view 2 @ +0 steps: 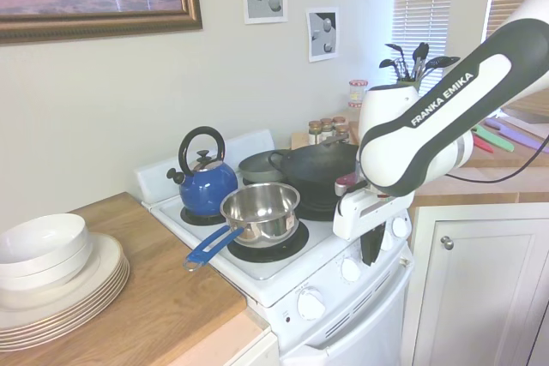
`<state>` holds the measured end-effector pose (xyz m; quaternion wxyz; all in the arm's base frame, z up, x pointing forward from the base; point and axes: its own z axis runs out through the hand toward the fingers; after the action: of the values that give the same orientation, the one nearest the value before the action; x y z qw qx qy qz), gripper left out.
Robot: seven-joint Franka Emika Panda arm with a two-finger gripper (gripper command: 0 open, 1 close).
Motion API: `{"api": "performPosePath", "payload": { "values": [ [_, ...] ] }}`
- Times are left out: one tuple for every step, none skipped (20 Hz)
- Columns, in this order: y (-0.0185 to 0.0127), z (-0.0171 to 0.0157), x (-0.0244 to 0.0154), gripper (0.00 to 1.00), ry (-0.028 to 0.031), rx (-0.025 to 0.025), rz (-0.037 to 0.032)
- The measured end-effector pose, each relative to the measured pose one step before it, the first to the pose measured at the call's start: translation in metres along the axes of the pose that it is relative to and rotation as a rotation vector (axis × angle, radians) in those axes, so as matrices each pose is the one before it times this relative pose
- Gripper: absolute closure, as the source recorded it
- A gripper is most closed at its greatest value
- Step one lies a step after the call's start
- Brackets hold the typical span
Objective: Turn on the stove on the bottom left
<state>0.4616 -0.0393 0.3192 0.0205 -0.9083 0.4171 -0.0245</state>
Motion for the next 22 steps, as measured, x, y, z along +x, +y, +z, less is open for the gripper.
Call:
{"api": "performPosePath", "payload": {
  "values": [
    [-0.00065, 0.00095, 0.0007, 1.0, 0.00103, 0.00018, -0.00063],
    [-0.00086, 0.00057, 0.00077, 1.0, 0.00065, 0.00017, -0.0006],
    [-0.00111, 0.00034, 0.001, 1.0, 0.00044, 0.00002, -0.00061],
    [-0.00089, 0.00034, 0.00083, 1.0, 0.00003, -0.00006, -0.00024],
    [-0.00089, 0.00038, 0.00077, 1.0, -0.00016, -0.00011, -0.00021],
    [-0.00078, 0.00044, 0.00065, 1.0, -0.0003, -0.00025, -0.00021],
    [-0.00057, 0.0007, 0.00043, 1.0, -0.0008, -0.00074, -0.00023],
    [-0.00048, 0.00121, 0.00033, 1.0, -0.0014, -0.00148, -0.00036],
    [-0.00064, 0.00163, 0.00043, 1.0, -0.00074, -0.00219, -0.00086],
    [-0.00104, 0.00187, 0.00073, 1.0, 0.00147, -0.00282, -0.00183],
    [-0.00149, 0.00197, 0.00104, 1.0, 0.00087, -0.00233, -0.00127],
    [-0.0016, 0.00204, 0.00119, 1.0, 0.00098, -0.00088, -0.00012],
    [-0.00159, 0.00221, 0.00147, 1.0, 0.00159, 0.00061, 0.00042],
    [-0.00086, 0.00204, 0.00147, 1.0, 0.0006, 0.00023, 0.0011],
    [-0.00054, 0.00156, 0.002, 1.0, 0.00031, -0.0002, 0.00198],
    [-0.0003, 0.00097, 0.00241, 1.0, 0.00019, -0.00045, 0.00273],
    [0.00013, 0.00048, 0.00259, 1.0, 0.00093, -0.00037, 0.00308],
    [0.00017, 0.00024, 0.00277, 1.0, 0.00156, -0.00033, 0.00279],
    [0.00028, 0.00011, 0.0024, 1.0, 0.00134, -0.00005, 0.00301],
    [-0.00002, -0.00017, 0.00239, 1.0, 0.00182, 0.00044, 0.00247],
    [-0.00039, -0.00021, 0.00239, 1.0, 0.00179, 0.00074, 0.00218],
    [-0.00064, -0.00016, 0.00185, 1.0, 0.00141, 0.00087, 0.00148]
  ]
}}
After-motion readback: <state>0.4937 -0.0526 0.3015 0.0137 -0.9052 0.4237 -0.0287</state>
